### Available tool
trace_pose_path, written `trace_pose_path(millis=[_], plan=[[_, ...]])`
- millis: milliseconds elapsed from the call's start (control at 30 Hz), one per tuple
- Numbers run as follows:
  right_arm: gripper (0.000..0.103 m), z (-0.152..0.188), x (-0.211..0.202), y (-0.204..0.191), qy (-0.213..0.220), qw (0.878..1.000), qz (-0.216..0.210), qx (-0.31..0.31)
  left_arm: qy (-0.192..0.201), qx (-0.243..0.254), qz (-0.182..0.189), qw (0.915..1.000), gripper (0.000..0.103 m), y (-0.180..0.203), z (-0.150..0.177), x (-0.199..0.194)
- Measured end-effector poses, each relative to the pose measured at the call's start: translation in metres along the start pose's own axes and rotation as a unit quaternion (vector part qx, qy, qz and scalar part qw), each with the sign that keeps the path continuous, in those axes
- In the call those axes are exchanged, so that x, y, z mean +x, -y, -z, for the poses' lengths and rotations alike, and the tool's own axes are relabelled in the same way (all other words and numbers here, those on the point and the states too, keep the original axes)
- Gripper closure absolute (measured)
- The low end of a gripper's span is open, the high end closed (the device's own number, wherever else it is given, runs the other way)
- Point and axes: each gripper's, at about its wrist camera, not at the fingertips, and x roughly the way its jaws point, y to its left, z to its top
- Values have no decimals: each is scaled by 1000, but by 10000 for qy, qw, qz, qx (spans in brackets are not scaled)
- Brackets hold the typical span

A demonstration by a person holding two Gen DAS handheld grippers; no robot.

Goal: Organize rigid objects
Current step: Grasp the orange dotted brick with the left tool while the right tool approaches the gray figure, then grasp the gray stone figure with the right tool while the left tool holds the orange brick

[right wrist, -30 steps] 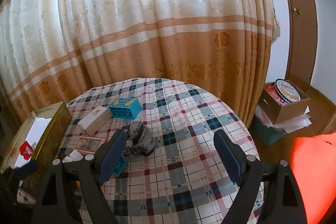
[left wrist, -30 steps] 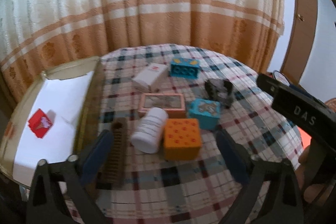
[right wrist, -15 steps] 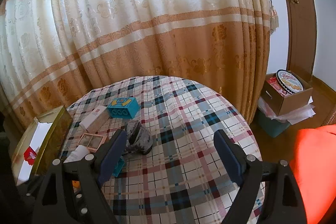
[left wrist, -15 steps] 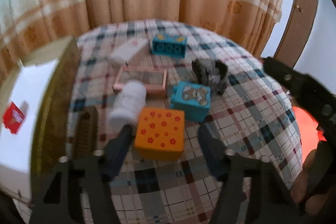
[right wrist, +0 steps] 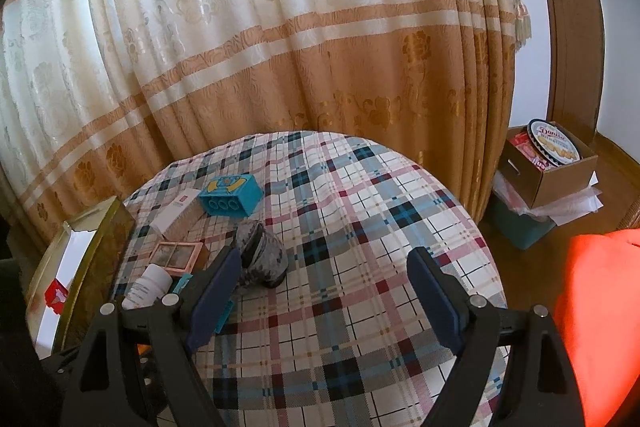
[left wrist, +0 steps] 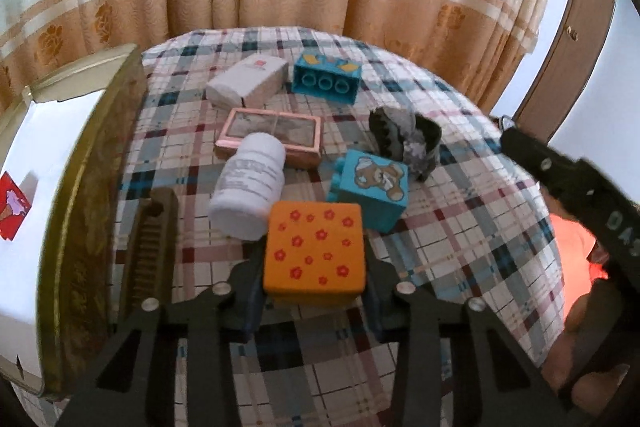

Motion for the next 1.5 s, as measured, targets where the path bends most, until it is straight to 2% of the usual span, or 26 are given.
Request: trace_pose_path(millis=[100, 233, 333, 400, 567, 633, 700, 800, 900, 967, 1000, 1033, 1067, 1267, 1500], plan=[[16, 0, 3, 2, -84, 10000, -17, 40, 380, 63, 53, 9992, 64, 1, 0, -17], [16, 0, 6, -3, -156, 9999, -50, -51, 648, 187, -24, 9977, 64, -2, -1, -35], [16, 1, 6, -12, -209, 9993, -158, -259, 694, 125, -7, 9975, 66, -12, -4, -40], [16, 2, 6, -15, -262, 9991, -176, -281, 765, 107, 0, 9970, 77, -18, -4, -44], [16, 4, 7, -18, -321, 9990, -132, -265, 536, 78, 35, 9985, 76, -22, 0, -36], [16, 5, 8, -19, -343, 9990, -129, -249, 535, 96, 3, 9985, 70, -20, 2, -34], [16, 5, 7, -19, -364, 9989, -171, -245, 463, 135, 68, 9988, 48, -17, 4, -33], [16, 7, 7, -21, -393, 9987, -201, -265, 443, 92, 204, 9988, 40, -14, 5, -34], [16, 7, 8, -22, -423, 9985, -227, -272, 405, 246, 37, 9989, 37, -7, 3, -28], [16, 8, 9, -22, -445, 9984, -245, -244, 304, 283, -128, 9991, 40, -5, 2, -19], [16, 8, 9, -21, -449, 9984, -249, -226, 174, 253, -195, 9993, 53, -6, 3, -12], [16, 8, 9, -21, -449, 9984, -253, -214, 60, 227, -187, 9995, 60, -7, 3, -8], [16, 8, 9, -21, -453, 9984, -266, -205, -111, 155, -141, 9997, 62, -10, 4, -2], [16, 9, 11, -23, -530, 9978, -319, -216, -43, -100, 54, 9999, 64, -21, 6, -6], [16, 5, 15, -25, -549, 9977, -283, -273, 396, 103, 138, 9991, 64, -15, 6, -28]])
